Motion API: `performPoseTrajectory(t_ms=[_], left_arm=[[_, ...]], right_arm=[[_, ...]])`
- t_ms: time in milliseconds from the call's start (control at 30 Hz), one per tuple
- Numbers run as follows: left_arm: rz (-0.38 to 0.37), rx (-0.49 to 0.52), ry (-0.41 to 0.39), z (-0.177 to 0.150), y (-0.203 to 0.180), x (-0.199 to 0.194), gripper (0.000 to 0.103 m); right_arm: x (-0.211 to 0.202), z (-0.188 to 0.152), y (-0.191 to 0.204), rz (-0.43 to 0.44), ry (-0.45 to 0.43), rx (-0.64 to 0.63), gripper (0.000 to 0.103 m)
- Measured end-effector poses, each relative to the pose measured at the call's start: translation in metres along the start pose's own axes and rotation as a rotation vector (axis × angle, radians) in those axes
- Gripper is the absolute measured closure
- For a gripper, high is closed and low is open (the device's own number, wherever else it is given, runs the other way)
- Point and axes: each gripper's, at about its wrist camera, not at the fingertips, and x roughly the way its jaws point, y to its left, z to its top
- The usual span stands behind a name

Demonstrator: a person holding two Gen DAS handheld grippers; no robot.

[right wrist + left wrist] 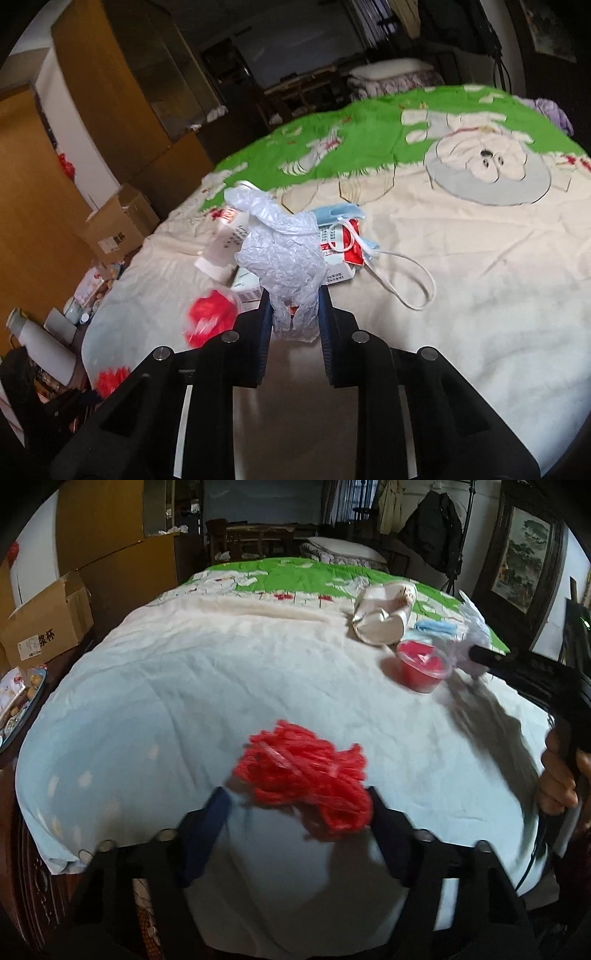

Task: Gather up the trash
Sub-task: 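Grasp the red plastic strands with the left tool while the right tool grasps the crumpled white plastic bag, then carry the red strands and white plastic bag to the wastebasket and release both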

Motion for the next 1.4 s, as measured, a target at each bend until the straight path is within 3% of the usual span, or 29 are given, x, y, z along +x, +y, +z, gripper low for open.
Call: performPoseTrajectory(t_ms=[100, 200, 333, 400, 500, 567, 600, 633, 733, 867, 1100, 1400], left_arm=[[-0.012, -0.002, -0.012, 0.004, 0.000, -0.001, 0.050], [-0.027, -0.006, -0.014, 0.007, -0.002, 0.000, 0.050], [0.016, -0.024, -0.032, 0.011, -0.002, -0.001, 0.025], [0.032, -0.024, -0.047, 0.014, -0.001, -0.001, 0.019], [0.051, 0.009, -0.054, 0.019, -0.006, 0.004, 0.020], [0.080, 0.044, -0.072, 0.019, -0.012, 0.006, 0.026], [0.078, 0.057, -0.072, 0.020, -0.014, 0.008, 0.043], [0.061, 0.071, -0.059, 0.021, -0.017, 0.010, 0.051], [0.042, 0.067, -0.085, 0.024, -0.019, 0.001, 0.056], [0.020, 0.041, -0.130, 0.028, -0.015, -0.024, 0.056], [0.053, -0.009, -0.213, 0.030, 0.000, -0.081, 0.056], [0.191, -0.063, -0.280, -0.005, 0.031, -0.157, 0.056]], right_arm=[[-0.009, -0.002, 0.004, 0.005, -0.011, -0.023, 0.078], [-0.011, -0.002, 0.009, 0.015, -0.013, -0.044, 0.078], [-0.010, -0.005, 0.013, 0.023, -0.007, -0.060, 0.078], [-0.008, -0.006, 0.012, 0.029, 0.001, -0.055, 0.078], [-0.006, -0.007, 0.010, 0.036, 0.014, -0.046, 0.078], [-0.006, -0.007, 0.011, 0.040, 0.015, -0.051, 0.078], [-0.007, -0.007, 0.012, 0.042, 0.014, -0.054, 0.078], [-0.008, -0.007, 0.014, 0.045, 0.012, -0.059, 0.078], [-0.013, -0.006, 0.020, 0.058, 0.002, -0.071, 0.078], [-0.025, -0.004, 0.032, 0.095, -0.016, -0.086, 0.078], [-0.053, -0.004, 0.067, 0.199, -0.049, -0.134, 0.078], [-0.098, -0.013, 0.117, 0.346, -0.080, -0.213, 0.078]])
